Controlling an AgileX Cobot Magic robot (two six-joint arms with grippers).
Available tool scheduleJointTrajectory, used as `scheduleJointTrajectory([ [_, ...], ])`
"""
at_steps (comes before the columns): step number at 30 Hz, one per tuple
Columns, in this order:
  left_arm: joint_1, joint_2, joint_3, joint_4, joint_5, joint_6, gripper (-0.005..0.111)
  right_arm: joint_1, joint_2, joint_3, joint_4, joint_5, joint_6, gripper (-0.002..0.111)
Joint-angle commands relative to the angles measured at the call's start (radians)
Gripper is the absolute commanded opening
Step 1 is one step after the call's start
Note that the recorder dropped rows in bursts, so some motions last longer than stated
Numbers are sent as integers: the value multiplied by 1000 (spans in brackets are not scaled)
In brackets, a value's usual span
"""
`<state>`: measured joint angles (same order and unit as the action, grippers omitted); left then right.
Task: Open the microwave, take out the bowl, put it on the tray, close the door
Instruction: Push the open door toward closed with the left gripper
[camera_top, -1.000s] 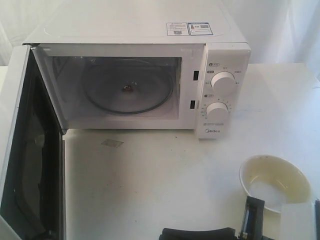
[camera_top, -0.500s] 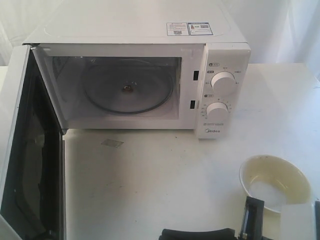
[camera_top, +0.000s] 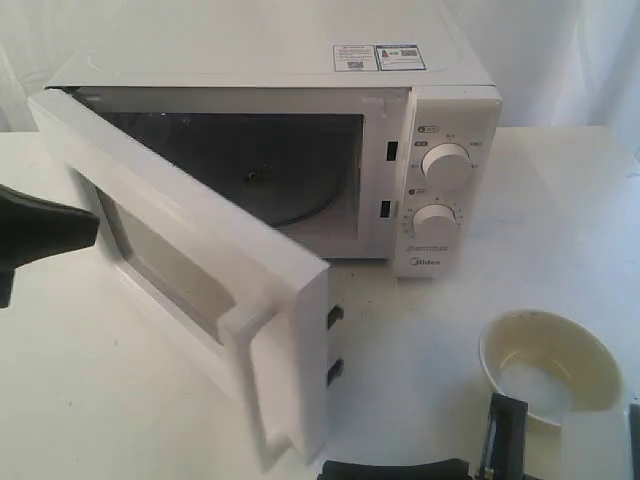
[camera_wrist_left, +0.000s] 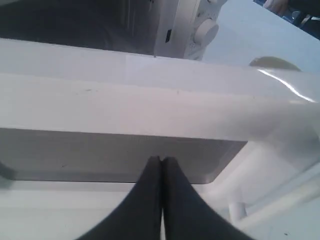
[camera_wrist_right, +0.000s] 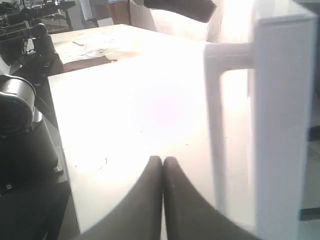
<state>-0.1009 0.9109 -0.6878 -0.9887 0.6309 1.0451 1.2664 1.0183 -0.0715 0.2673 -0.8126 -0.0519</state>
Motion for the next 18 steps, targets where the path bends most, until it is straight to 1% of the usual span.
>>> scheduleJointTrajectory([
  [1, -80, 70, -6, -73, -109, 65, 0, 1, 0, 4, -8, -5, 3, 0],
  [4, -139, 130, -6, -127, -186, 140, 0, 1, 0, 4, -8, -23, -27, 0],
  [6, -174, 168, -6, -203, -240, 222, 0, 1, 0, 4, -8, -26, -54, 0],
  [9, -209, 215, -27, -315, -282, 336, 0, 1, 0, 4, -4, -42, -58, 0],
  [15, -255, 297, -87, -500, -290, 527, 0, 1, 2, -7, 4, -163, -60, 0],
  [18, -265, 332, -105, -562, -286, 603, 0, 1, 14, -54, 8, -153, -107, 0],
])
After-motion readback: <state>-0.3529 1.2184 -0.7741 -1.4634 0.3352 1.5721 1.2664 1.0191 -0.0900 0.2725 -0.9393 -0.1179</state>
